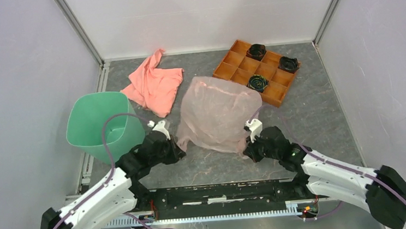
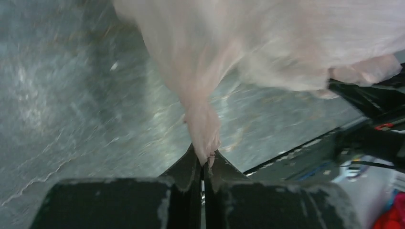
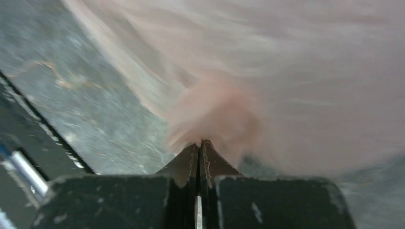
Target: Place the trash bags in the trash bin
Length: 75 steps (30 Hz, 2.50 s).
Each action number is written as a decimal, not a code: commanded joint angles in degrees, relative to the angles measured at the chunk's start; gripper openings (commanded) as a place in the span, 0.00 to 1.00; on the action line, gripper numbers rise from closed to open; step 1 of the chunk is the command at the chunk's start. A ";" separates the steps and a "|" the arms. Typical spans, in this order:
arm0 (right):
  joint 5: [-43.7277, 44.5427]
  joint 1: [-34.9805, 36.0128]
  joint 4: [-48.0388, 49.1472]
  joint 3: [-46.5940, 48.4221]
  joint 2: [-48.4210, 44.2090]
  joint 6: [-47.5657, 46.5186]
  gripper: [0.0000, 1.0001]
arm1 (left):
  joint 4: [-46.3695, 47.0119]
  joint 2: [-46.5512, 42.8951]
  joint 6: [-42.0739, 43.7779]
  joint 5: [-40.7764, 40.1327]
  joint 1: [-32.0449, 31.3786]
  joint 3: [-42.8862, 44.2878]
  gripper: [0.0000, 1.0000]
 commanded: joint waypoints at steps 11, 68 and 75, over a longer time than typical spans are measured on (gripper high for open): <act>-4.04 0.16 3.82 47.52 -11.46 -9.68 0.01 | 10.98 -0.22 10.54 10.93 0.07 50.84 0.02; 19.23 0.01 -19.38 35.23 -26.78 -8.89 0.01 | -31.46 7.24 20.34 -21.93 0.07 57.72 0.89; 21.00 0.05 -18.47 31.75 -30.00 -7.65 0.01 | -32.29 8.21 19.13 -32.73 0.08 58.74 1.00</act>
